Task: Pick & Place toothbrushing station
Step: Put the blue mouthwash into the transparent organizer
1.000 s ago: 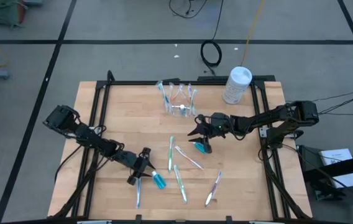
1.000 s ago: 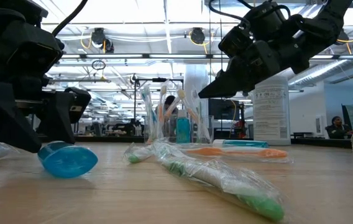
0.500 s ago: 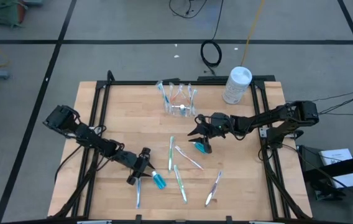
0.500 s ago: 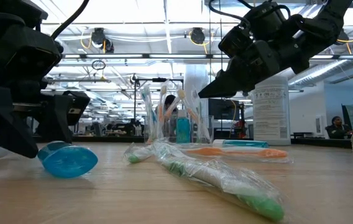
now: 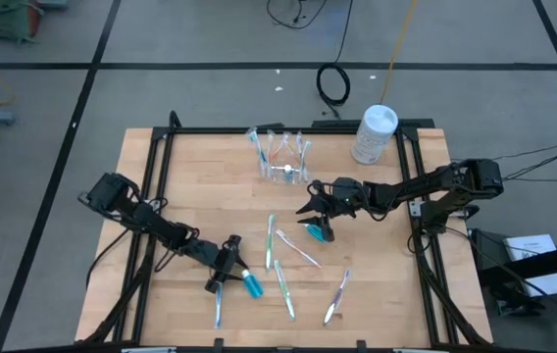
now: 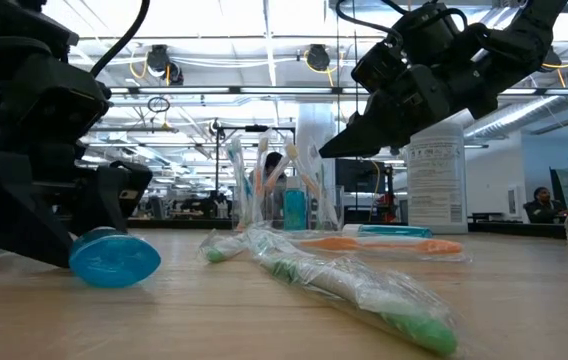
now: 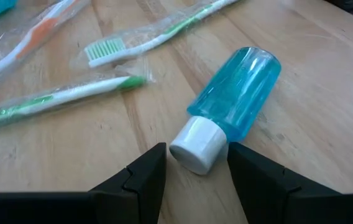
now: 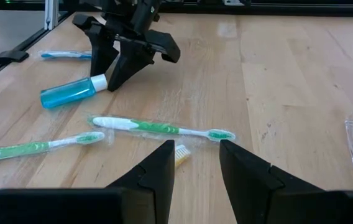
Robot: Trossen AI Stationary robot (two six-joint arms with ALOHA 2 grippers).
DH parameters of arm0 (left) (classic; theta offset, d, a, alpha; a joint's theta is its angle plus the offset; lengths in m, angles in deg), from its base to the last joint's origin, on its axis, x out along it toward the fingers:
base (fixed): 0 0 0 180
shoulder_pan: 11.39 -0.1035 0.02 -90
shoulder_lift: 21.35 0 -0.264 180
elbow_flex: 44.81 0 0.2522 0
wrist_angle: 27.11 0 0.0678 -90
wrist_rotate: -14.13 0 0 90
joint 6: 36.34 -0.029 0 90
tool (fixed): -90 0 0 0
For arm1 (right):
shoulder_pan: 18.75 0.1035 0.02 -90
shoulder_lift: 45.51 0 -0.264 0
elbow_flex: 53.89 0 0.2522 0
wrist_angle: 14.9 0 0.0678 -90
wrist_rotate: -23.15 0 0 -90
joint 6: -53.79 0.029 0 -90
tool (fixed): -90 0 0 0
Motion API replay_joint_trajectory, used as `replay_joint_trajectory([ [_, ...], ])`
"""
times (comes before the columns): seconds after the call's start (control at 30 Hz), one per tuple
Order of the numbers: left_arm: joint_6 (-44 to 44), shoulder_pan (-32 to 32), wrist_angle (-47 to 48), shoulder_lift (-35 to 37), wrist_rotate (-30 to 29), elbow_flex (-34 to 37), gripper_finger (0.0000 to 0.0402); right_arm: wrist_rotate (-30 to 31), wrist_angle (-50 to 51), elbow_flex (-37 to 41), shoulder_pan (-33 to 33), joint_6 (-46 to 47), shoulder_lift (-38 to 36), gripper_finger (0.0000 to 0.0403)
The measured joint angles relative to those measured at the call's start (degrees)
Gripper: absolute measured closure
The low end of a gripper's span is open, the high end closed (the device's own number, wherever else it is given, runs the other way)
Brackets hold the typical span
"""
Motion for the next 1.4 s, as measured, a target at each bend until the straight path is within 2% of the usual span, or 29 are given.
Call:
replay_joint_trajectory([
  [0.47, 4.3, 0.1, -0.8, -0.3, -2.7, 0.0, 0.0220, 0.0, 0.0, 0.0, 0.0, 0.0, 0.0, 0.0284],
  [0.7, 3.0, 0.0, -0.9, -0.3, -1.4, 0.0, 0.0220, 0.0, 0.0, 0.0, 0.0, 0.0, 0.0, 0.0284],
  [0.87, 7.0, 0.0, -2.6, -0.3, -1.2, 0.1, 0.0220, 0.0, 0.0, 0.0, 0.0, 0.0, 0.0, 0.0284],
  [1.1, 8.6, 0.0, -4.6, -0.4, -4.7, 0.1, 0.0220, 0.0, 0.0, 0.0, 0.0, 0.0, 0.0, 0.0284],
  [1.4, 6.1, -0.1, -4.3, -0.3, 0.4, 0.1, 0.0222, 0.0, 0.0, 0.0, 0.0, 0.0, 0.0, 0.0284],
])
